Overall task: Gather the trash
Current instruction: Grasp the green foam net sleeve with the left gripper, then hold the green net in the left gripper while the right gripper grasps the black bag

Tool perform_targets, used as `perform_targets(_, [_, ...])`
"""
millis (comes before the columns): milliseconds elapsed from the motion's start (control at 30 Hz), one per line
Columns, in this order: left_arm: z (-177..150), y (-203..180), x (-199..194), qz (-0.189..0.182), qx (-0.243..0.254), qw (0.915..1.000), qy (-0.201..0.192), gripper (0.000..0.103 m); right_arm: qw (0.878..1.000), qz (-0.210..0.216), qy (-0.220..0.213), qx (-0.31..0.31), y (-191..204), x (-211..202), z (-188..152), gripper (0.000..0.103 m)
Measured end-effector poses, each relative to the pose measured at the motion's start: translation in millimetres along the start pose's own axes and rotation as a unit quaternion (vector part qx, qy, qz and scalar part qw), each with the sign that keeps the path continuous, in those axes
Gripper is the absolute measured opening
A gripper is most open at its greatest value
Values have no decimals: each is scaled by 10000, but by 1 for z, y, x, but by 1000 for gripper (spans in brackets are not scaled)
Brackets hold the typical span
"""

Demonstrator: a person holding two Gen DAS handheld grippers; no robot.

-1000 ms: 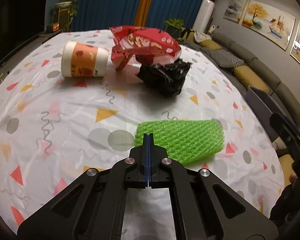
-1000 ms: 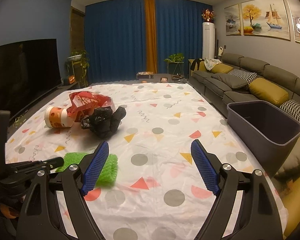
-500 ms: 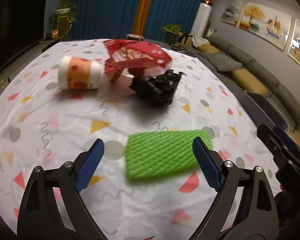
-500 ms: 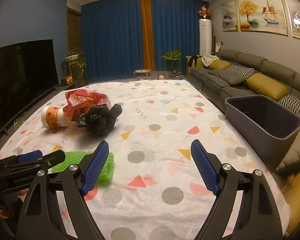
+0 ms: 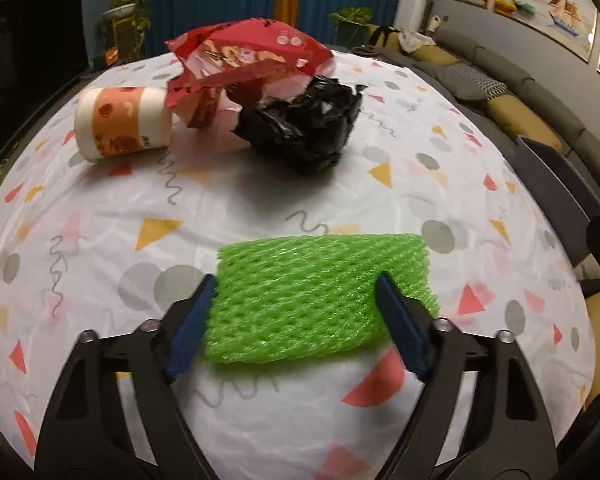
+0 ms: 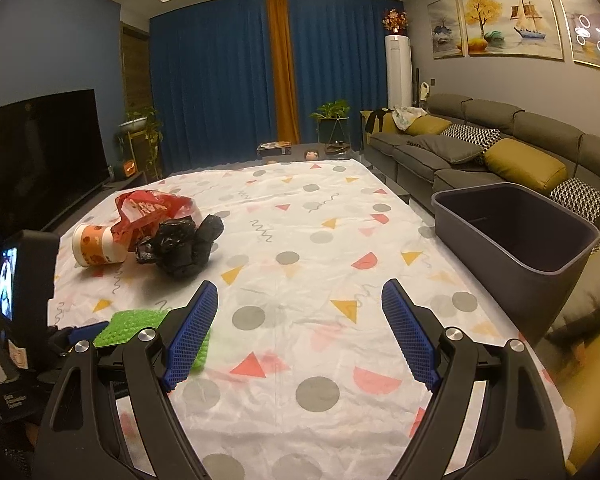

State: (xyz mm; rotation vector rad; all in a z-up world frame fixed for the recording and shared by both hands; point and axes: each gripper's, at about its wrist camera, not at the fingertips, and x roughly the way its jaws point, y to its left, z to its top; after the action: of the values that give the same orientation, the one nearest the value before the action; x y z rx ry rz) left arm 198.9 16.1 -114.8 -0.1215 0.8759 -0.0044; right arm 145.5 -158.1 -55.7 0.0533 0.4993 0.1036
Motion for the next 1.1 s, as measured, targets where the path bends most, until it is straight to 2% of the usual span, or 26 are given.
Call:
perform_targets(233, [0, -5, -4, -132, 160, 9997, -85, 29, 10000, 68, 71, -15, 2, 6, -1, 82])
perform_targets(333, [-1, -7, -6, -245, 228, 9994, -125, 22, 9999, 74, 80, -34, 4, 7, 0, 82])
perform_targets(567, [3, 20, -36, -508, -207, 9968, -585, 20, 9997, 122, 149, -116, 11, 12, 3, 82])
perform_targets(767, [12, 54, -66, -369, -546, 9927, -1011, 20, 9985, 386, 250, -283, 38, 31, 11, 82])
perform_targets(1000, [16, 83, -79, -233, -755, 9891, -1244, 20, 9950, 719, 456, -516, 79, 70, 26, 82])
perform_targets(1033, [16, 87, -80, -204, -780, 9886, -1269, 20, 9943, 779, 516, -517, 84, 78, 29, 81])
perform_targets(1100, [17, 95, -82, -207, -840, 9878, -1291, 20, 9933, 839, 605, -520, 93, 90, 33, 72])
